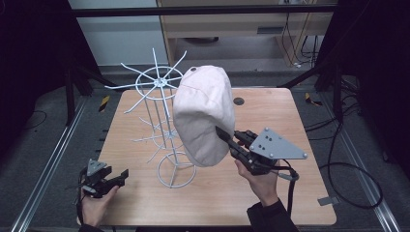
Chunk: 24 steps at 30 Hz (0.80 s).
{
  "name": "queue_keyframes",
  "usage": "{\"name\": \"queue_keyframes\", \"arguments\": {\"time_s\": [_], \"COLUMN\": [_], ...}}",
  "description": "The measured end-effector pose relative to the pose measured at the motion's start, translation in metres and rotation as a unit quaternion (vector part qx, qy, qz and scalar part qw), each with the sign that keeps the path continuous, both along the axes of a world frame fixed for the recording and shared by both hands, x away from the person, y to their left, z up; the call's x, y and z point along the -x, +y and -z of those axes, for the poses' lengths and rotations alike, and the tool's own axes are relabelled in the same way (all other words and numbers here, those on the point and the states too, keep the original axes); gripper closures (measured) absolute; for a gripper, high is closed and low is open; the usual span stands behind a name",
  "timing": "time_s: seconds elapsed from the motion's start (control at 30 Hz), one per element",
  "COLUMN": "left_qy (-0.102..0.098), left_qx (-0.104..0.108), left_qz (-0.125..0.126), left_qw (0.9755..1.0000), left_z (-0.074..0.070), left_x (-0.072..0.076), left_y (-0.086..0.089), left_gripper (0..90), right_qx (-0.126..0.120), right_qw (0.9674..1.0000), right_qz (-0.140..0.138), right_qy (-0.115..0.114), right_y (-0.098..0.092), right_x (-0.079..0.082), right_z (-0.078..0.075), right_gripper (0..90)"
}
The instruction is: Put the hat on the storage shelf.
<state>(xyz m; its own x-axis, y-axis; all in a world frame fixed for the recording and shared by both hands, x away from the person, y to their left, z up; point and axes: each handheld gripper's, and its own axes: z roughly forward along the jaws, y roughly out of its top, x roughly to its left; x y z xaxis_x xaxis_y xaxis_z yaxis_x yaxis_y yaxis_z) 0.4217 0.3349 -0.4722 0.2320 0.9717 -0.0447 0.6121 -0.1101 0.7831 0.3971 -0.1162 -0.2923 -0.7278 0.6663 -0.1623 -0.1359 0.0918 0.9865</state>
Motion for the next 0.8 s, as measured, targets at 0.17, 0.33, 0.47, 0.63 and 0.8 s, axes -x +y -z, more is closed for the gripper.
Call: {"name": "queue_keyframes", "arguments": {"time_s": [0.17,0.33,0.47,0.63,0.8], "left_qy": [-0.001,-0.001,0.000,-0.001,0.000], "left_qx": [0.000,0.002,0.001,0.001,0.001], "left_qz": [0.000,0.000,0.000,0.000,0.000], "left_qw": [1.0000,1.0000,1.0000,1.0000,1.0000], "left_z": [-0.0003,-0.0001,0.0001,-0.0001,0.0001], "left_x": [0.0003,0.0000,-0.0001,0.0001,-0.0001], "left_y": [-0.0003,-0.0003,-0.0003,-0.0002,-0.0002], "left_gripper": [30.5,30.5,30.5,30.5,30.4], "right_qx": [0.003,0.007,0.009,0.013,0.017], "right_qw": [1.0000,0.9998,0.9998,0.9996,0.9991], "right_qz": [-0.001,0.002,0.001,0.001,0.005], "right_qy": [0.006,0.017,0.018,0.026,0.040], "right_y": [0.0010,0.0013,0.0022,0.0037,0.0046], "right_x": [0.0003,-0.0016,-0.0020,-0.0038,-0.0068], "right_z": [0.0030,0.0066,0.0069,0.0077,0.0095], "right_gripper": [84.9,82.2,81.2,74.9,66.8]}}
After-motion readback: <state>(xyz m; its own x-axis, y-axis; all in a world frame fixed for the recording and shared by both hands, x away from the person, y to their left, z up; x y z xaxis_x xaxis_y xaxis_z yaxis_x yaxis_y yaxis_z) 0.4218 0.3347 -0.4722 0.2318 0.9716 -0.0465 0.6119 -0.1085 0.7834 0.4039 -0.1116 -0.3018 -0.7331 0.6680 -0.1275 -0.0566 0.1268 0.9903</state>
